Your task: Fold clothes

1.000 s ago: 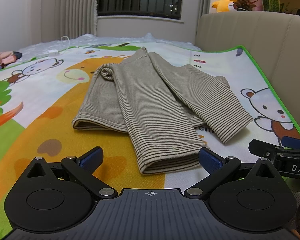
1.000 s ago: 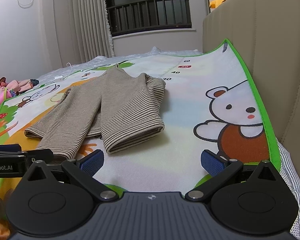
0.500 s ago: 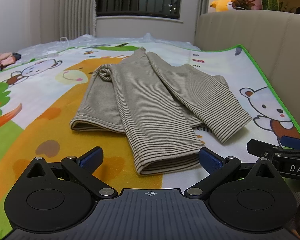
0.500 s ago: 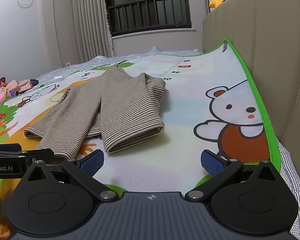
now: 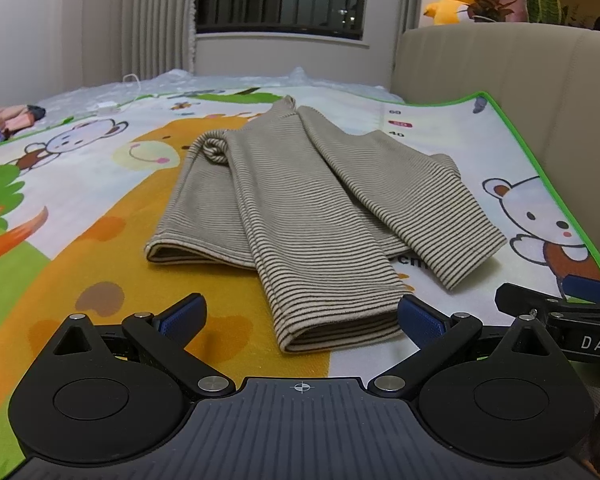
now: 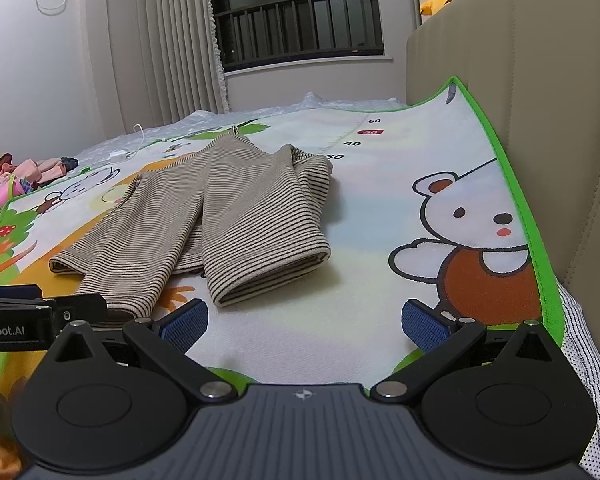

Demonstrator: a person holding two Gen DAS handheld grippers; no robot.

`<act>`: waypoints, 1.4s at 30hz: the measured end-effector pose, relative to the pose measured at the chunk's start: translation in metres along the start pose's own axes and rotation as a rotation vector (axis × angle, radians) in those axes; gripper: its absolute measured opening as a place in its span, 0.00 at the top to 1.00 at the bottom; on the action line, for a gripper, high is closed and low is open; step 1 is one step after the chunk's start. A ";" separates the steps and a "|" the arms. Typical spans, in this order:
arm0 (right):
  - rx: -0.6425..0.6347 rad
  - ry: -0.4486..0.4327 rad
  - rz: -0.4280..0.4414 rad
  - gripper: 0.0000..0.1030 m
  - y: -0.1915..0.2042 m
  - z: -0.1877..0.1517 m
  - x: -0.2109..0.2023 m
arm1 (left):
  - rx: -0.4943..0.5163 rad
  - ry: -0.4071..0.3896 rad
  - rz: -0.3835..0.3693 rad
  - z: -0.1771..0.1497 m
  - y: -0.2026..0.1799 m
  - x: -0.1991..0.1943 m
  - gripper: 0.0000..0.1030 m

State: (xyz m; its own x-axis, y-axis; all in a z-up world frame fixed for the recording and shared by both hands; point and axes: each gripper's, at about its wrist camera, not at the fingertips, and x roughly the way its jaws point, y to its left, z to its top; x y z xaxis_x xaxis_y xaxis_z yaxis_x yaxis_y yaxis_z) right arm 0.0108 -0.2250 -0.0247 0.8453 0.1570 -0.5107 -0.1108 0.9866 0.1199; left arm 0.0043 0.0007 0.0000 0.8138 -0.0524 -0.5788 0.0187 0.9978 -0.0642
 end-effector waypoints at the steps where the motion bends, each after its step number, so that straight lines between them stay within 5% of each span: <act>1: 0.001 0.001 0.000 0.00 0.000 0.000 0.000 | 0.000 0.000 0.000 0.000 0.000 0.000 0.00; 42: -0.012 0.013 -0.004 0.00 0.002 0.000 0.002 | 0.000 0.015 0.001 -0.002 0.001 0.003 0.00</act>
State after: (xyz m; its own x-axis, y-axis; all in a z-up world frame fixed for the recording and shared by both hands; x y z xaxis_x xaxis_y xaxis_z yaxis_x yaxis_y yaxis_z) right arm 0.0121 -0.2225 -0.0254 0.8388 0.1532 -0.5225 -0.1136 0.9877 0.1072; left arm 0.0054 0.0013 -0.0030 0.8051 -0.0520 -0.5909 0.0177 0.9978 -0.0637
